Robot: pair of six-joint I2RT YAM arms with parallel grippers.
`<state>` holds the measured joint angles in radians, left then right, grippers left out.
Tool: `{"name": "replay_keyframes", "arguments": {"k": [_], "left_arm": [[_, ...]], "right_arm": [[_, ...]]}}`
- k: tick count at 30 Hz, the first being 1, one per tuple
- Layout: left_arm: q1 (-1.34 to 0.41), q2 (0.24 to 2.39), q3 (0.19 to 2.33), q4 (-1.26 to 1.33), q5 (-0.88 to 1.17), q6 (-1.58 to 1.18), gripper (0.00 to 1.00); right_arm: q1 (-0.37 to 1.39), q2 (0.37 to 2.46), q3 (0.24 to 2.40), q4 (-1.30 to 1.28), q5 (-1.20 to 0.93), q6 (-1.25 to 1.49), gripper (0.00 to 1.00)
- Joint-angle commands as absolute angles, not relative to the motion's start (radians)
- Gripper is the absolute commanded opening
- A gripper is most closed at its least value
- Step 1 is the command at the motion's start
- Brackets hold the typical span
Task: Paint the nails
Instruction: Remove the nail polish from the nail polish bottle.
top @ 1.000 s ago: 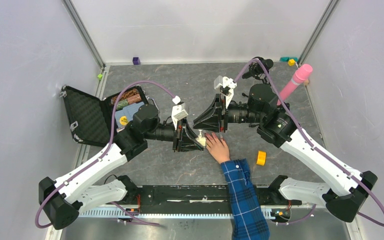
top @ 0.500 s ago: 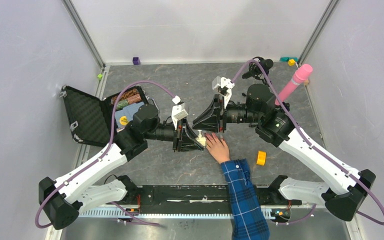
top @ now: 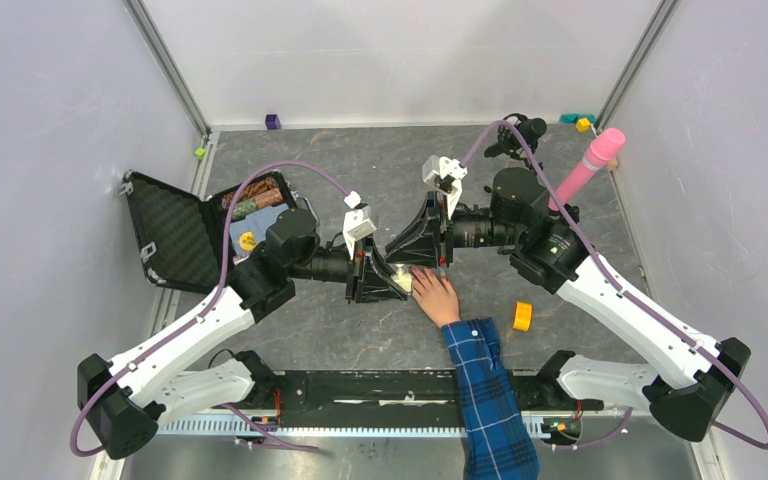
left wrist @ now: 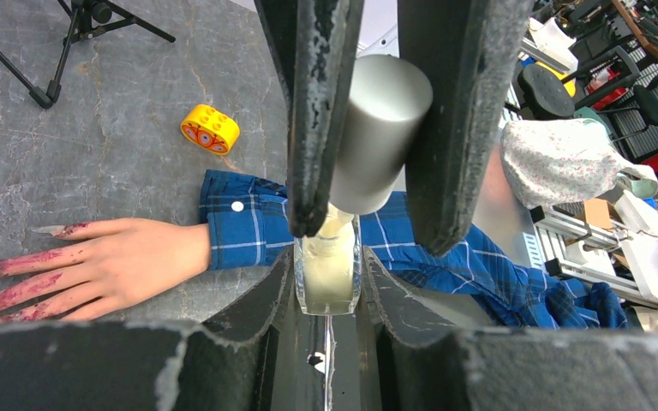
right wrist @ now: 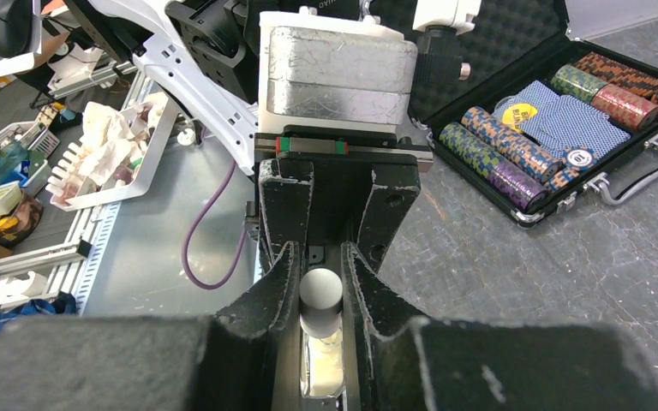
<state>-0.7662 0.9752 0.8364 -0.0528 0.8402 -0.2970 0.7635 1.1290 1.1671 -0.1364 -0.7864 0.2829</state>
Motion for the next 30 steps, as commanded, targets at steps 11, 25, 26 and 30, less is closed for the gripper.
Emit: {"name": "replay_keyframes", "arguments": {"k": [11, 25, 26, 30], "left_arm": [[-0.769, 0.977, 0.853, -0.008, 0.839, -0.269, 0.02], [-0.769, 0.98, 0.847, -0.005, 0.835, -0.272, 0.02], [-0.769, 0.978, 0.846, -0.005, 0.835, -0.271, 0.02], [-0.769, 0.969, 0.844, -0.005, 0.833, -0.274, 0.02]], "right_arm": [[0.761, 1.132, 1.172, -0.117, -0.836, 0.285, 0.0], [0.761, 1.07, 1.18, 0.026, -0.845, 0.387, 0.0], [0.761, 1.069, 1.18, 0.026, -0.833, 0.386, 0.0], [0.76, 1.082, 1.193, -0.038, -0.752, 0.362, 0.0]]}}
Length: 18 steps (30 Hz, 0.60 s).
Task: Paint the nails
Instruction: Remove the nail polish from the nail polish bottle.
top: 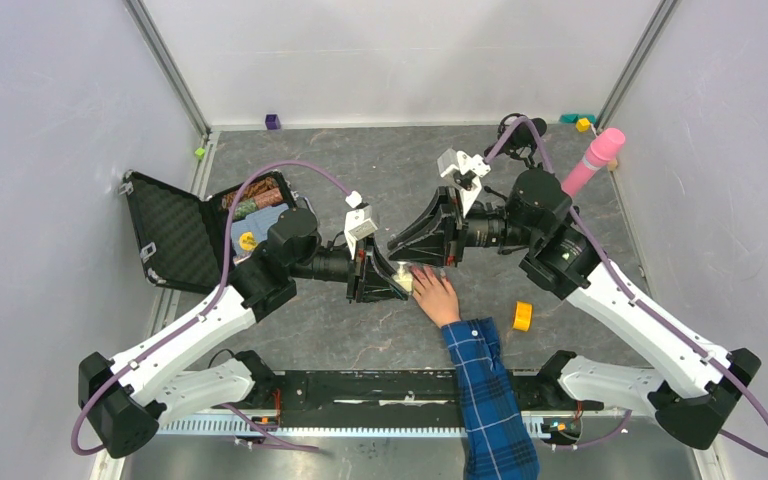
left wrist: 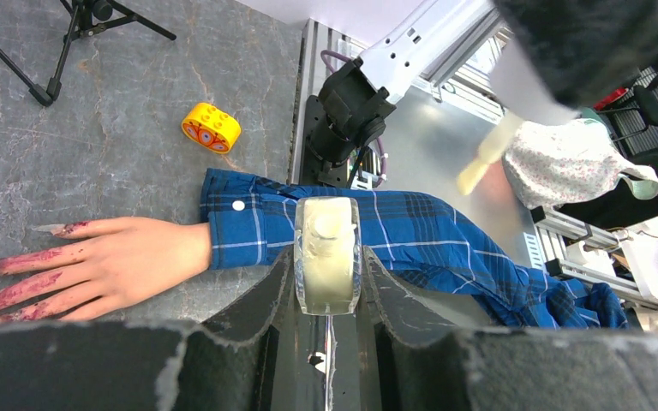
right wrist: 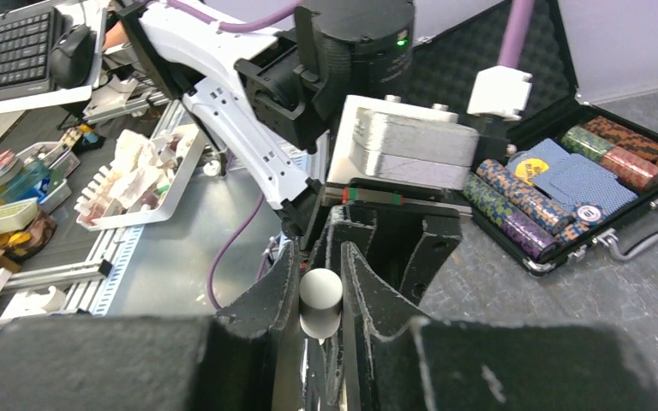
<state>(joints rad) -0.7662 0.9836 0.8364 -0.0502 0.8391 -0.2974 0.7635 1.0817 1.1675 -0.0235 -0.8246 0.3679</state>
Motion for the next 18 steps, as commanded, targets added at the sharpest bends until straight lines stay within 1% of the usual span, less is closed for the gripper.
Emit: {"name": "replay_keyframes", "arguments": {"k": [1, 5, 18], "left_arm": [[-0.769, 0.968, 0.843, -0.005, 0.833, -0.275, 0.02], [-0.769, 0.963, 0.842, -0.005, 0.833, -0.274, 0.02], [-0.769, 0.968, 0.845, -0.005, 0.833, -0.273, 0.02]], "right_arm": [[0.76, 1.088, 1.199, -0.063, -0.729, 0.352, 0.0], [0.76, 1.115, 1.219, -0.134, -0.689, 0.326, 0.0], [0.76, 1.123, 1.219, -0.149, -0.689, 0.313, 0.0]]}}
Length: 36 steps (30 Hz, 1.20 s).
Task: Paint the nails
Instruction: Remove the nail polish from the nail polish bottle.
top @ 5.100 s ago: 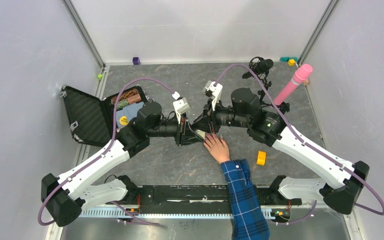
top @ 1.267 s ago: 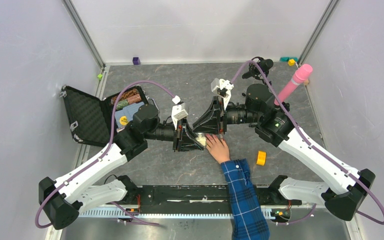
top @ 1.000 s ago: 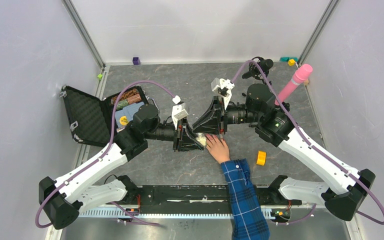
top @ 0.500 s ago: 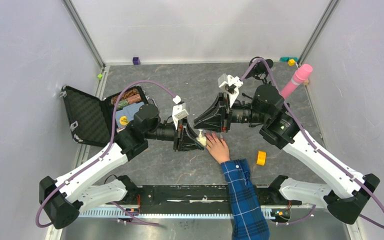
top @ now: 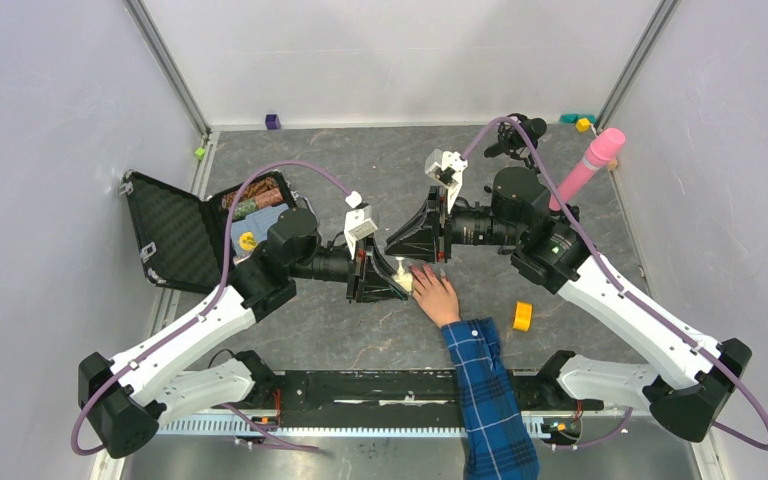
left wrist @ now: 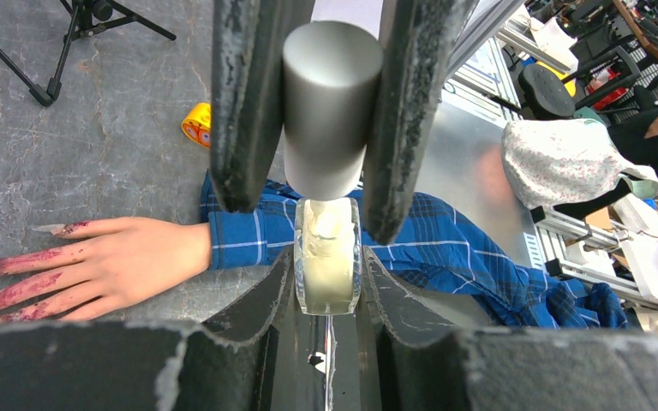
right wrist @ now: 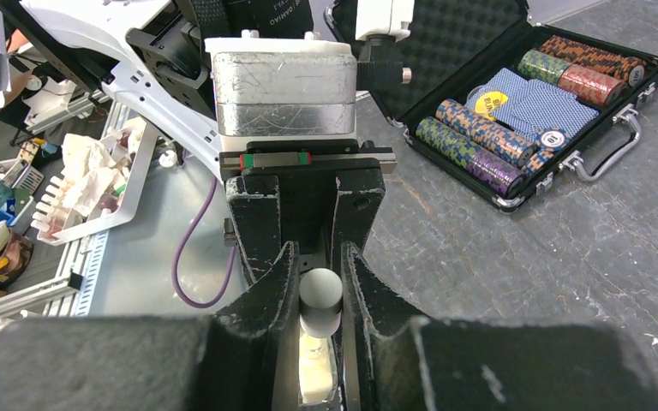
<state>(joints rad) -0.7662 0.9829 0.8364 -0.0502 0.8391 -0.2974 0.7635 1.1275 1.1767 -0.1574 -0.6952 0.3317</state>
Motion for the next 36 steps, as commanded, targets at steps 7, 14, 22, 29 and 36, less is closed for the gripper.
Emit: {"name": "replay_keyframes", "arguments": {"k": [7, 14, 22, 29, 36], "left_arm": [[-0.769, 0.972, 0.847, -0.005, 0.834, -0.276, 0.02], [-0.769, 0.974, 0.847, -0.005, 0.833, -0.276, 0.02], [-0.769, 0.974, 0.845, -0.005, 0.83, -0.276, 0.02], [-0.769, 0.973, 0.843, -0.005, 0.823, -0.278, 0.02], [-0.769, 0.979, 0.845, -0.005, 0.815, -0.281, 0.02]], "right_arm": [[0.761, 1.123, 1.221, -0.149, -0.713, 0.316, 0.0], [0.76, 1.12, 1.223, -0.165, -0.73, 0.307, 0.0], [0.759, 1.121, 1.221, -0.181, -0.738, 0.299, 0.0], [0.761, 1.123, 1.221, -0.181, -0.748, 0.3, 0.0], [0.762, 1.119, 1.213, -0.152, -0.779, 0.322, 0.0]]}}
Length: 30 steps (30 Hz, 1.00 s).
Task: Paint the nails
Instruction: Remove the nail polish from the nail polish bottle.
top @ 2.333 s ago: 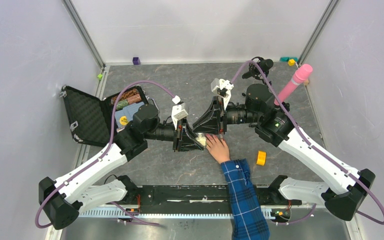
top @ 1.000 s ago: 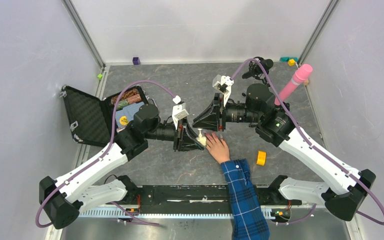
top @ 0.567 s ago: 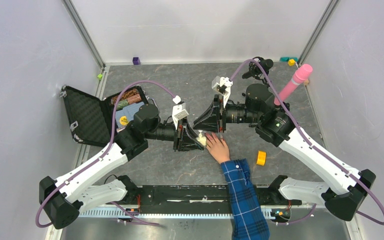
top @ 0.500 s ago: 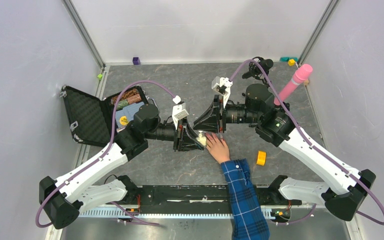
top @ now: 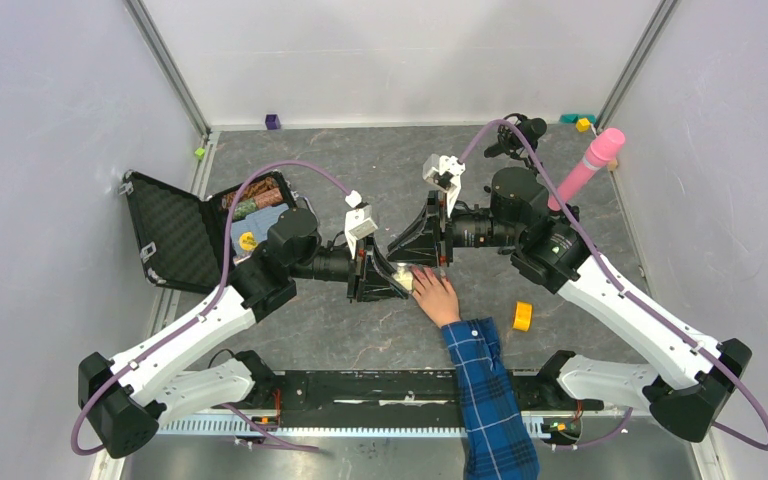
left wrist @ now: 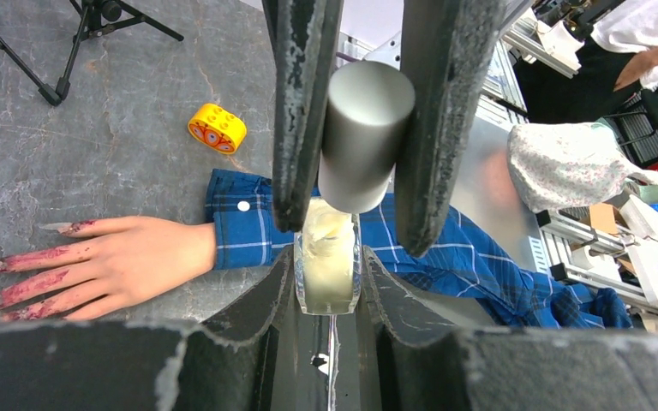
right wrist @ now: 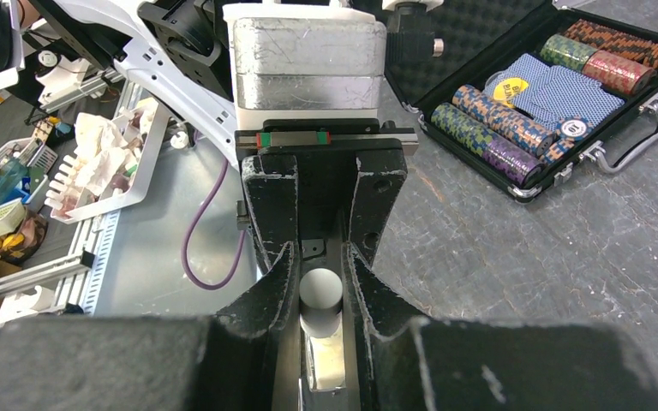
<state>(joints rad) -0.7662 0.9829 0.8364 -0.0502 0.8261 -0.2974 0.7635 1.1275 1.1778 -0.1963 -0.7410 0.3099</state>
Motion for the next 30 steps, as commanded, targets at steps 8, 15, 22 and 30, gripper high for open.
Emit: {"name": "replay_keyframes", "arguments": {"k": [8, 15, 22, 30], "left_arm": [[-0.769, 0.976, 0.845, -0.005, 0.809, -0.281, 0.02], [-0.769, 0.975, 0.842, -0.005, 0.8, -0.279, 0.02], [-0.769, 0.974, 0.841, -0.005, 0.799, -0.279, 0.02], [-0.769, 0.966, 0.838, -0.005, 0.795, -0.276, 0.02]], "right_arm": [[0.761, 1.122, 1.211, -0.151, -0.794, 0.326, 0.0], [0.76, 1.111, 1.218, -0.128, -0.796, 0.347, 0.0], [0.759, 1.077, 1.25, -0.11, -0.67, 0.39, 0.0], [0.753, 1.108, 1.266, -0.183, -0.597, 0.406, 0.0]]}}
